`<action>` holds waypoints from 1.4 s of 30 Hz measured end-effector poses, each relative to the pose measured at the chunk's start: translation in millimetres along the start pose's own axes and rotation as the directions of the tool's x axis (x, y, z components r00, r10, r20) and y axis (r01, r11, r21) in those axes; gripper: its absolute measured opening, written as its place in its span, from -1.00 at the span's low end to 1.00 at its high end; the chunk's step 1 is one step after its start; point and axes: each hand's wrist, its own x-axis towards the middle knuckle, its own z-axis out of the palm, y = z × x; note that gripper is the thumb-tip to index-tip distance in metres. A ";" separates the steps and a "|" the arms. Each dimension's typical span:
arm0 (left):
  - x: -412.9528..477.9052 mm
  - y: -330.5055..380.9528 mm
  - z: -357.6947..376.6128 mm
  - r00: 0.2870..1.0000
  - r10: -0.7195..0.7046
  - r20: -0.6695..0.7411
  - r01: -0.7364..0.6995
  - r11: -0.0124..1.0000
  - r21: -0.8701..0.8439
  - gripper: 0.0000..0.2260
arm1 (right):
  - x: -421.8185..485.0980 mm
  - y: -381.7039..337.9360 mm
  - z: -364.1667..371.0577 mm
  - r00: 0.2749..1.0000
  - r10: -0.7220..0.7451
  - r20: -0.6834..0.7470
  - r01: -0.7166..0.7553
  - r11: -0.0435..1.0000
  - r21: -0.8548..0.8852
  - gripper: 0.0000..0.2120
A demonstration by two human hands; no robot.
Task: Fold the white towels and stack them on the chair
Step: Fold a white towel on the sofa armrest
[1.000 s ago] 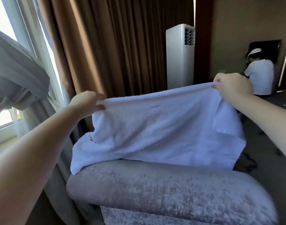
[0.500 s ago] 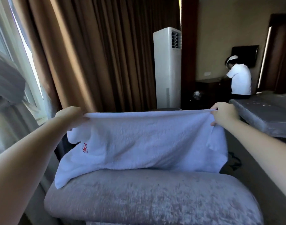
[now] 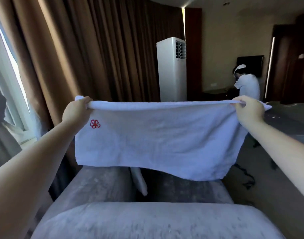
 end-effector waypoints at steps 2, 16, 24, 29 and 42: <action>-6.0 2.2 -7.7 1.000 0.007 -0.014 -0.007 0.998 0.058 -0.82 | -8.0 6.8 -8.8 1.000 -0.030 -0.002 0.030 1.000 -0.005 -0.72; -251.5 -74.9 -16.0 0.951 -0.090 0.296 0.030 0.979 0.201 -0.81 | -253.1 114.1 -51.8 0.929 -0.332 0.164 0.352 0.930 -0.108 -0.68; -353.1 -104.3 -18.0 0.918 -0.140 0.370 0.017 0.948 0.318 -0.62 | -343.8 149.2 -76.0 0.908 -0.375 0.185 0.403 0.904 -0.142 -0.79; -388.1 -107.9 -5.4 0.954 -0.137 0.266 0.083 0.975 0.206 -0.58 | -379.8 159.7 -83.2 0.932 -0.341 0.121 0.358 0.918 -0.171 -0.85; -452.4 -97.8 2.5 0.925 -0.239 0.295 0.225 0.971 0.080 -0.41 | -427.6 174.2 -104.4 0.943 -0.319 0.097 0.333 0.921 -0.202 -0.69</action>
